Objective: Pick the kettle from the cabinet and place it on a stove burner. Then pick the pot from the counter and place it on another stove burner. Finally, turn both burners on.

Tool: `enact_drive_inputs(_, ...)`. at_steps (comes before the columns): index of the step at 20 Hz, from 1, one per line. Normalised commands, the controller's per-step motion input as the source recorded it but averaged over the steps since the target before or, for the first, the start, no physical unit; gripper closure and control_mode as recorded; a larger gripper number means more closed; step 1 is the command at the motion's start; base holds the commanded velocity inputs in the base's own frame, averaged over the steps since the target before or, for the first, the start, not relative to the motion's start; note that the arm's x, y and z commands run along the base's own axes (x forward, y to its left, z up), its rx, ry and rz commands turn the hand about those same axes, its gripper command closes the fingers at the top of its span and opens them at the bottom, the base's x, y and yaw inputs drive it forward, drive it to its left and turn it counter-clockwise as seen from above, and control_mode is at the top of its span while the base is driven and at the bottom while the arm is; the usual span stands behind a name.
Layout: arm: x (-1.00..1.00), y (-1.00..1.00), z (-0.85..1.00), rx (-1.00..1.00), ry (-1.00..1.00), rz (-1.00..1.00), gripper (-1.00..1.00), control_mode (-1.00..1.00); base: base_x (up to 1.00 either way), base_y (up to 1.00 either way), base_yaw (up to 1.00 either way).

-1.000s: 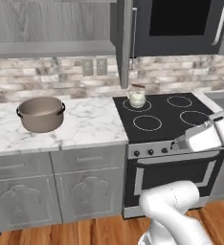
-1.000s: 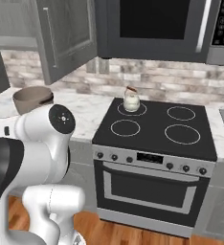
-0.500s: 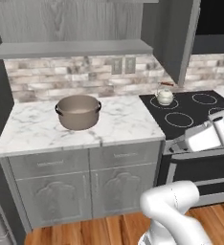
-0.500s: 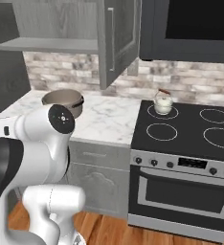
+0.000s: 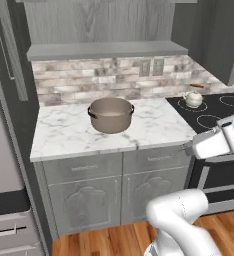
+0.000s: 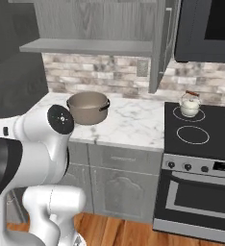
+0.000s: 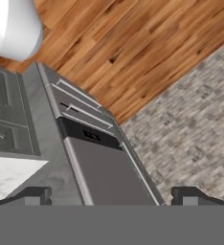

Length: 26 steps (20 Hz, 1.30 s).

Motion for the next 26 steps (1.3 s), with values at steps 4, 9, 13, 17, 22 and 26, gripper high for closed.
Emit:
enact_drive_inputs(4,0.0,0.0,0.0,0.0,0.0,0.0,-1.0,1.0,0.2,0.34,-0.03)
enact_drive_inputs(9,0.0,0.0,0.0,0.0,0.0,0.0,-1.0,1.0,0.26,0.18,0.0)
enact_drive_inputs(13,0.0,0.0,0.0,0.0,0.0,0.0,-1.0,1.0,0.34,0.12,0.0)
enact_drive_inputs(17,0.0,0.0,0.0,0.0,0.0,0.0,-1.0,1.0,0.42,0.14,0.0)
enact_drive_inputs(22,0.0,0.0,0.0,0.0,0.0,0.0,-1.0,1.0,0.44,0.21,0.0)
enact_drive_inputs(26,0.0,0.0,0.0,0.0,0.0,0.0,-1.0,1.0,0.42,0.2,0.0)
